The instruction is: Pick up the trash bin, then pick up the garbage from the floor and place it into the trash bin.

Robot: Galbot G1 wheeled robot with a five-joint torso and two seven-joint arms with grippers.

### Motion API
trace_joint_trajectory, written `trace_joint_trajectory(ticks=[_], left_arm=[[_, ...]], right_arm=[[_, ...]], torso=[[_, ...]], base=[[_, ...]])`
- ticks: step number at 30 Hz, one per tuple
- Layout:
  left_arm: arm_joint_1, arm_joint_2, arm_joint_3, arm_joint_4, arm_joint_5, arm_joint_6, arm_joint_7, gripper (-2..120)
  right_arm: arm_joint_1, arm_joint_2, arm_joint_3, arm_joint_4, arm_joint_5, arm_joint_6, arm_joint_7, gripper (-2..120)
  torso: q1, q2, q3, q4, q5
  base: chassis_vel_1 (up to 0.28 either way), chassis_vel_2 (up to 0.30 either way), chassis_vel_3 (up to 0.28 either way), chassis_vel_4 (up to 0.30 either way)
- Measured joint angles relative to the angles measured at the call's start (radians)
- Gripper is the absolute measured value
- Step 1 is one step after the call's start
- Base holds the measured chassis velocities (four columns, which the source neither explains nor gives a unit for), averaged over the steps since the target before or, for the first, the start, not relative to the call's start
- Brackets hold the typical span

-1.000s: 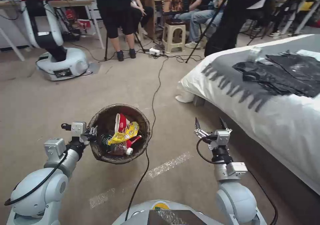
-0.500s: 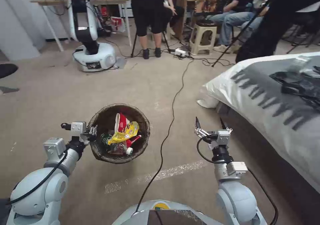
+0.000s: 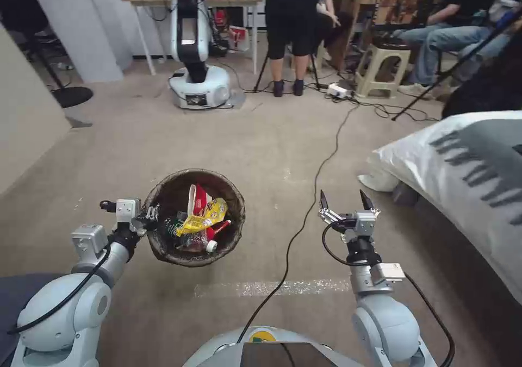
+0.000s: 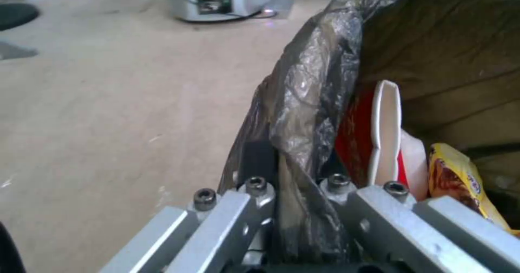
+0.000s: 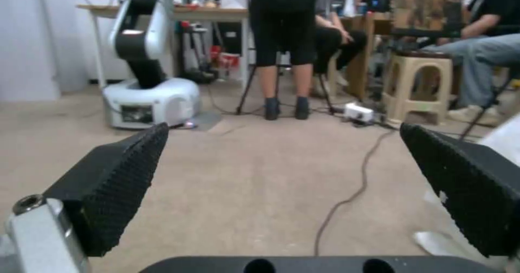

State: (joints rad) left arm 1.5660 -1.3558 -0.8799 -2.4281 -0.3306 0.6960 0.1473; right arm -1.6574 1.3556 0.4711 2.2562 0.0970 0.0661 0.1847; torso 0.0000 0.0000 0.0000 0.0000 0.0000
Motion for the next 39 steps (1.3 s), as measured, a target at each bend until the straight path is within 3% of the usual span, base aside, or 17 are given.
trace_joint_trajectory(ticks=[17,31,39], left_arm=[[0.004,0.002,-0.001,0.001,0.000,-0.007,-0.012,3],[0.035,0.063,-0.045,-0.031,-0.063,0.038,-0.042,3],[0.031,0.084,-0.019,-0.016,-0.075,0.038,-0.046,3]], right_arm=[[0.013,0.005,0.008,0.000,0.005,-0.017,0.004,100],[0.008,0.007,0.005,-0.001,0.005,-0.016,0.006,100],[0.007,0.009,0.000,-0.004,0.005,-0.011,0.007,100]], torso=[[0.000,0.000,0.000,-0.0004,0.0000],[0.000,0.000,0.000,0.0000,0.0000],[0.000,0.000,0.000,0.0000,0.0000]], base=[[0.055,0.056,0.058,0.063],[0.000,0.000,0.000,0.000],[0.000,0.000,0.000,0.000]])
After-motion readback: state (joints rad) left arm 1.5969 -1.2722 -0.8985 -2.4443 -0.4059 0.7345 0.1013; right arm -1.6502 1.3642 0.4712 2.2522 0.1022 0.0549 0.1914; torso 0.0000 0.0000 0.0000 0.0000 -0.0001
